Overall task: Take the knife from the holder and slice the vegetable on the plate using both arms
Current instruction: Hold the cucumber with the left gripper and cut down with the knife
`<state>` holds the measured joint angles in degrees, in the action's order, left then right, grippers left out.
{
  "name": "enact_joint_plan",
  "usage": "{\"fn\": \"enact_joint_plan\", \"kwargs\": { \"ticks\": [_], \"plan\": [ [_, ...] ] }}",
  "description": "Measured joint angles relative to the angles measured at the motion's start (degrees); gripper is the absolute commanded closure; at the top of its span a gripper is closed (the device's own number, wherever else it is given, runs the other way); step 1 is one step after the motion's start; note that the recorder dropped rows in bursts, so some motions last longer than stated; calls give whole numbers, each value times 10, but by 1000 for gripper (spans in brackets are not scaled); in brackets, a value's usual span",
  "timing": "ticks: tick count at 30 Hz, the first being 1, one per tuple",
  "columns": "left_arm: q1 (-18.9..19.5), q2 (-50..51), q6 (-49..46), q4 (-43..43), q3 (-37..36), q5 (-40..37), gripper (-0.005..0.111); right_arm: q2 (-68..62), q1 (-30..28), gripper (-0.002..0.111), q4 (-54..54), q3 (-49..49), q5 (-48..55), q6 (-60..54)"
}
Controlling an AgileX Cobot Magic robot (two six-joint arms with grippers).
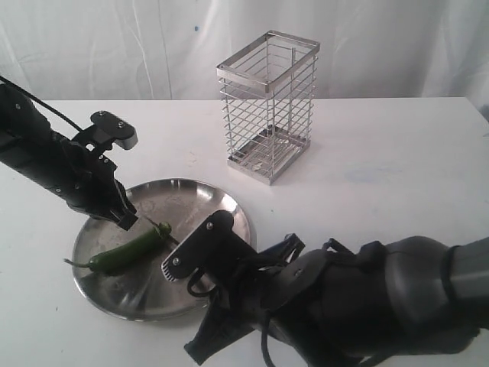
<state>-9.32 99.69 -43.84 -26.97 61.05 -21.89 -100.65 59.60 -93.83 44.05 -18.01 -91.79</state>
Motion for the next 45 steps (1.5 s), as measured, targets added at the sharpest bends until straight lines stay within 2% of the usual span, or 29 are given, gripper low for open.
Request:
{"fn": "enact_joint_plan", "kwargs": {
  "ticks": [4,15,23,45],
  "plan": [
    [0,0,1,0,0,0,107,19,0,108,-14,0,-24,-18],
    [0,0,1,0,0,1,107,22,-1,108,-43,10,-6,-26],
    [0,0,1,0,0,5,90,22,-1,108,-60,17,-6,-52],
    [0,0,14,6,0,13,91,34,26,108,-64,17,-14,-52]
  ]
}}
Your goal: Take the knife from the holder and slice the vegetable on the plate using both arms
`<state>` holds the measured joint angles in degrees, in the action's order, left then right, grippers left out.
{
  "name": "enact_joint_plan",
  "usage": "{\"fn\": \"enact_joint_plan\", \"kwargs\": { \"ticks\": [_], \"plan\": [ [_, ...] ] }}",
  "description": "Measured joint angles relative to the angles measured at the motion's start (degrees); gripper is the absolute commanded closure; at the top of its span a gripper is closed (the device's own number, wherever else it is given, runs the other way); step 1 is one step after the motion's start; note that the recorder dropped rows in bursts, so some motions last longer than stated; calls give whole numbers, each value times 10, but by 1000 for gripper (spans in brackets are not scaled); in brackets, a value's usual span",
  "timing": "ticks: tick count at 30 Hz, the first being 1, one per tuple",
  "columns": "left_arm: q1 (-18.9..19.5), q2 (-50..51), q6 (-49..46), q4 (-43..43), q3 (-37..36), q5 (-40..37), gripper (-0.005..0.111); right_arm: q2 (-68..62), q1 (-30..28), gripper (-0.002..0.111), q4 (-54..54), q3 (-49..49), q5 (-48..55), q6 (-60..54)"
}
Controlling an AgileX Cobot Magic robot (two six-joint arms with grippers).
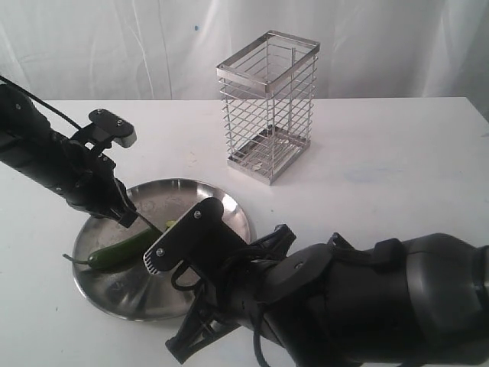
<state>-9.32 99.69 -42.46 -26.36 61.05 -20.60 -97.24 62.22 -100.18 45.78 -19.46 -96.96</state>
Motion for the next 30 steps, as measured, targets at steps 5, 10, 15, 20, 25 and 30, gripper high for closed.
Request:
{"fn": "enact_joint_plan", "kwargs": {
  "ticks": [5,10,15,20,25,30],
  "plan": [
    [0,0,0,2,0,2,91,0,0,108,0,0,0,0],
    [0,0,0,2,0,2,91,0,0,108,0,-6,0,0],
    [0,0,0,2,0,2,91,0,0,108,0,-16,1,0],
    [0,0,0,2,0,2,91,0,0,108,0,-16,4,0],
    [0,0,0,2,0,5,91,0,0,108,0,-16,8,0],
    [0,0,0,2,0,6,91,0,0,108,0,-16,8,1]
  ]
}}
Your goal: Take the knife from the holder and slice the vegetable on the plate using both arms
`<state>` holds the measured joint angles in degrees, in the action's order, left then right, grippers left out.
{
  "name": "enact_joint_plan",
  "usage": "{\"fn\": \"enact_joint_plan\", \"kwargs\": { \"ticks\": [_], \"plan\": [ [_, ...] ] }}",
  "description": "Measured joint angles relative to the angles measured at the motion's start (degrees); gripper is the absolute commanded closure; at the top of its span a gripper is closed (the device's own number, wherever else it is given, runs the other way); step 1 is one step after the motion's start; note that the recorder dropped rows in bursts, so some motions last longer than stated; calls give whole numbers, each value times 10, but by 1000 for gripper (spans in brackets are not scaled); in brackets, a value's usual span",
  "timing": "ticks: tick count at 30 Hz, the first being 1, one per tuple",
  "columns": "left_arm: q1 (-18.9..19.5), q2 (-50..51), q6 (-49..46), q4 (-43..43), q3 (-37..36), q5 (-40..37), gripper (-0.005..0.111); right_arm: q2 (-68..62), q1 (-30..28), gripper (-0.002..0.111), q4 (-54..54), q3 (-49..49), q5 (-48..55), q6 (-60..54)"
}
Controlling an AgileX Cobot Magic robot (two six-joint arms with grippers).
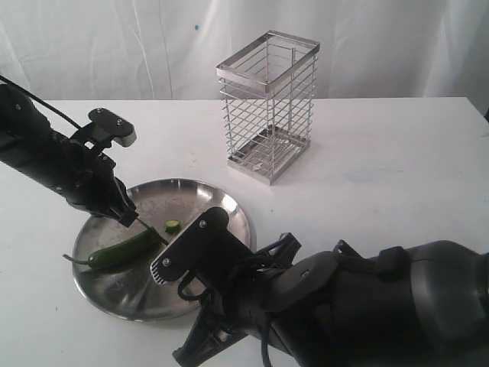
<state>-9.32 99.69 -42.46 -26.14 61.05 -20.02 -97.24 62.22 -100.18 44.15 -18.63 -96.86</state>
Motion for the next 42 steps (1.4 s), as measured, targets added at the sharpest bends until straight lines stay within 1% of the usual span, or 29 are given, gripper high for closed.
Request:
{"fn": "enact_joint_plan", "kwargs": {
  "ticks": [9,14,17,21,24,32,36,40,42],
  "plan": [
    [0,0,3,0,0,0,91,0,0,108,0,0,0,0],
    [0,0,3,-29,0,0,92,0,0,108,0,0,0,0],
    [0,0,3,-37,0,0,107,0,0,108,0,0,0,0],
    [0,0,3,-47,0,-10,107,0,0,108,0,0,0,0],
    [0,0,3,-71,0,-13,107,0,0,108,0,0,0,0],
    [0,5,-3,-86,0,-13,107,0,0,108,0,0,0,0],
    [0,38,-10,-87,0,-9,107,0,0,108,0,0,0,0],
    [0,88,-12,-89,1,20,107,0,0,108,0,0,0,0],
    [3,96,-13,-91,5,25,107,0,0,108,0,0,-1,1]
  ]
}}
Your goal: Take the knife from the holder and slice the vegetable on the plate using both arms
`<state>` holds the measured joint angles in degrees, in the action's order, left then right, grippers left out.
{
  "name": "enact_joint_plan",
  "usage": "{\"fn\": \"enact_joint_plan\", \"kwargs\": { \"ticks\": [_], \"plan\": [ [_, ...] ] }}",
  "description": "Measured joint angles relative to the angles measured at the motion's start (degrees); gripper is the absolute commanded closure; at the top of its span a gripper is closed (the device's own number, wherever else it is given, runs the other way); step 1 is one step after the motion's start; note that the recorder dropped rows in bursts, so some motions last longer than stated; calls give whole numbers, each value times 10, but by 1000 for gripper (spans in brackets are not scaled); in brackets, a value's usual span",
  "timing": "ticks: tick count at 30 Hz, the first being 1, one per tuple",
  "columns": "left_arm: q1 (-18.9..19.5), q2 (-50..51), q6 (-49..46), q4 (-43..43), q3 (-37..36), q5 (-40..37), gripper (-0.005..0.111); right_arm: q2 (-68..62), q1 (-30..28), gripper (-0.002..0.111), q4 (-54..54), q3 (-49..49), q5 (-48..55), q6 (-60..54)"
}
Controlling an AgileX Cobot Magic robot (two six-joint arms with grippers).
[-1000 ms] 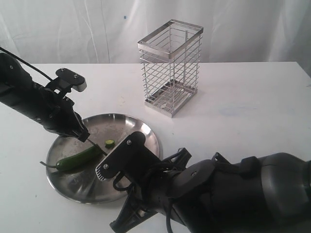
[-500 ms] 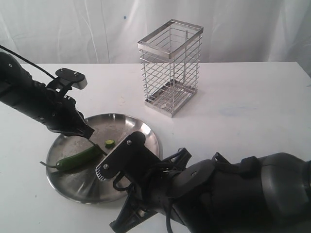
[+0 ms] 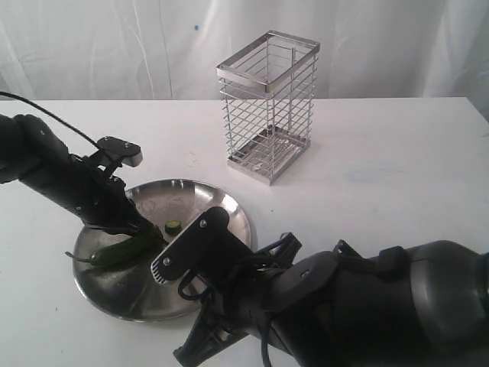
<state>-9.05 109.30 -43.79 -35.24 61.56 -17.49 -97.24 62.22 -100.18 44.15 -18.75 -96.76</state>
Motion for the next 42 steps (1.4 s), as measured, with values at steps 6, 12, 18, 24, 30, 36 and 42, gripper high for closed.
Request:
{"fn": "enact_joint_plan", "kwargs": {
  "ticks": [6,12,18,24,30,36,42],
  "plan": [
    [0,-9,-1,11,4,-2,107,-3,0,108,0,0,-1,0],
    [0,-65,0,24,23,-13,107,-21,0,108,0,0,-1,0],
    [0,-95,0,29,24,-26,107,-21,0,108,0,0,-1,0],
    [0,-88,1,-8,8,-62,107,-21,0,108,0,0,-1,0],
    [0,-88,1,-31,8,-115,107,-21,0,108,0,0,-1,1],
    [-15,-88,-8,-42,8,-127,107,-21,0,108,0,0,-1,1],
    [-41,-88,-13,-35,6,-127,107,-21,0,108,0,0,-2,1]
  ]
}}
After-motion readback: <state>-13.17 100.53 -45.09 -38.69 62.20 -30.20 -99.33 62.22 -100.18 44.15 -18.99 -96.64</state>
